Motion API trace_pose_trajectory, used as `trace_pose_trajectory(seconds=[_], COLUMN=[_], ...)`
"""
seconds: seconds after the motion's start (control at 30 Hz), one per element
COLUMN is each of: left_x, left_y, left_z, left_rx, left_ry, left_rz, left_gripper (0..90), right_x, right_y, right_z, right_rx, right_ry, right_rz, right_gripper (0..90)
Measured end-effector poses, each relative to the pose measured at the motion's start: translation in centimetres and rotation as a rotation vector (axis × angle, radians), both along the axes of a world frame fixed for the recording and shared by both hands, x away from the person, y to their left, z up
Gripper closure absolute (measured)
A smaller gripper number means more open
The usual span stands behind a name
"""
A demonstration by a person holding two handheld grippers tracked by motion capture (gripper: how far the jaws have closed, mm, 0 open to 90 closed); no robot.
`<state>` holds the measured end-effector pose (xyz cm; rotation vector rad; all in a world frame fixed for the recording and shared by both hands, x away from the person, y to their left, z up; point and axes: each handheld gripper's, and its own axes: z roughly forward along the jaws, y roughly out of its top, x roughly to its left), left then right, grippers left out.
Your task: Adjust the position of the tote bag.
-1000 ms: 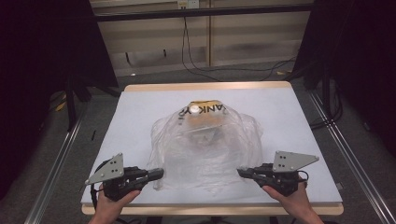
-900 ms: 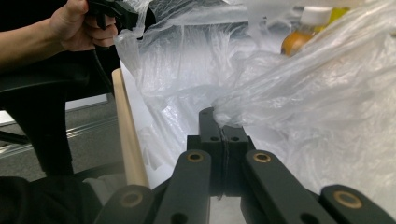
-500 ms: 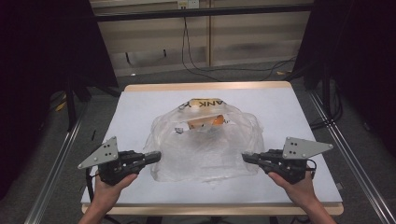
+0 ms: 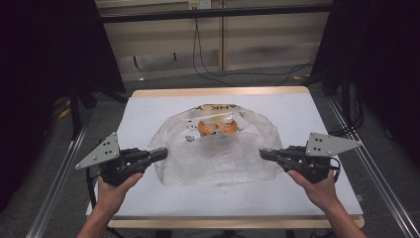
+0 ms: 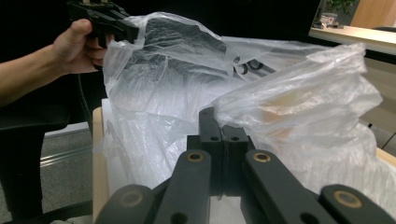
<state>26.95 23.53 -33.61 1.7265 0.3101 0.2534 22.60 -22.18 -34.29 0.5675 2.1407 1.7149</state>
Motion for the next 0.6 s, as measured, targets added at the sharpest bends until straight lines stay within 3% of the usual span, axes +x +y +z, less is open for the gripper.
trace_pose_trajectory(seconds=[0.17, 0.33, 0.6], left_x=[0.7, 1.3, 2.5], left_y=[-0.6, -1.1, -1.1], left_z=[1.0, 1.7, 2.5], left_rx=[-0.030, -0.024, -0.033], left_ry=[-0.017, -0.033, -0.030], left_rz=[-0.009, -0.025, 0.005], left_gripper=[89.2, 89.2, 89.2], right_x=[0.6, 1.4, 2.5], right_y=[-0.2, -0.2, -0.3], right_z=[1.1, 1.8, 2.6], right_rx=[0.016, 0.028, 0.055], right_ry=[-0.022, -0.035, -0.043], right_rz=[-0.008, -0.015, -0.026], right_gripper=[90.0, 90.0, 90.0])
